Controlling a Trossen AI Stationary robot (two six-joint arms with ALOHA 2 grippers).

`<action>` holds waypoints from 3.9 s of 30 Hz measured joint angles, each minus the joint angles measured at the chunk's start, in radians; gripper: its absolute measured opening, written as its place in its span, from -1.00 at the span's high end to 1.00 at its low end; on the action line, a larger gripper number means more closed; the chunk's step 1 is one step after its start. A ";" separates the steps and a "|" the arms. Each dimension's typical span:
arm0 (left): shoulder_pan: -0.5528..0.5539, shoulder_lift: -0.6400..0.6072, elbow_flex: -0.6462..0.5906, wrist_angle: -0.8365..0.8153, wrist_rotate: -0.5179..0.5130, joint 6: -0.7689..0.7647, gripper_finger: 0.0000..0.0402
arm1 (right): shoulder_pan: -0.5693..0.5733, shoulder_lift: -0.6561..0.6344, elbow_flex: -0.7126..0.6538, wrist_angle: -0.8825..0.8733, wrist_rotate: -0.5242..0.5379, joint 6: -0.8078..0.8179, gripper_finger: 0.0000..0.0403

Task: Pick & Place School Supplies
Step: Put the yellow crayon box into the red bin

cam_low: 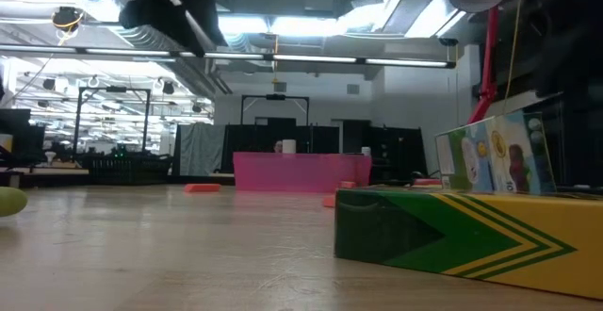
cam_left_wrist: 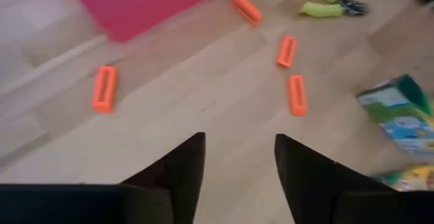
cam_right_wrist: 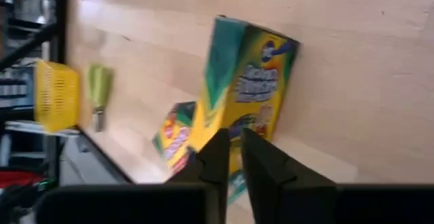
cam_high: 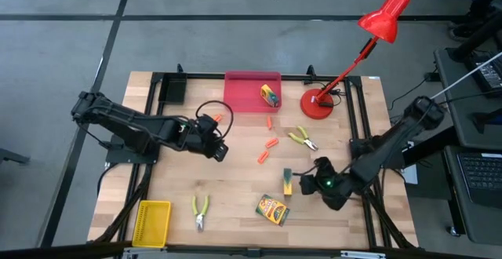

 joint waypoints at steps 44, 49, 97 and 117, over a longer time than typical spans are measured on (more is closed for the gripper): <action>0.030 -0.396 -0.231 -0.216 -0.301 0.098 -0.18 | -0.319 0.447 0.708 -0.665 -0.423 -0.223 0.08; 0.043 -0.407 -0.231 -0.208 -0.301 0.125 -0.18 | -0.348 0.447 0.705 -0.678 -0.422 -0.228 -0.21; 0.203 -0.524 -0.232 -0.187 -0.182 0.345 -0.18 | -0.434 0.508 0.528 -0.474 -0.456 -0.287 0.57; 0.202 -0.523 -0.232 -0.187 -0.183 0.184 -0.18 | -1.104 0.335 0.529 -0.084 -0.319 -1.070 0.51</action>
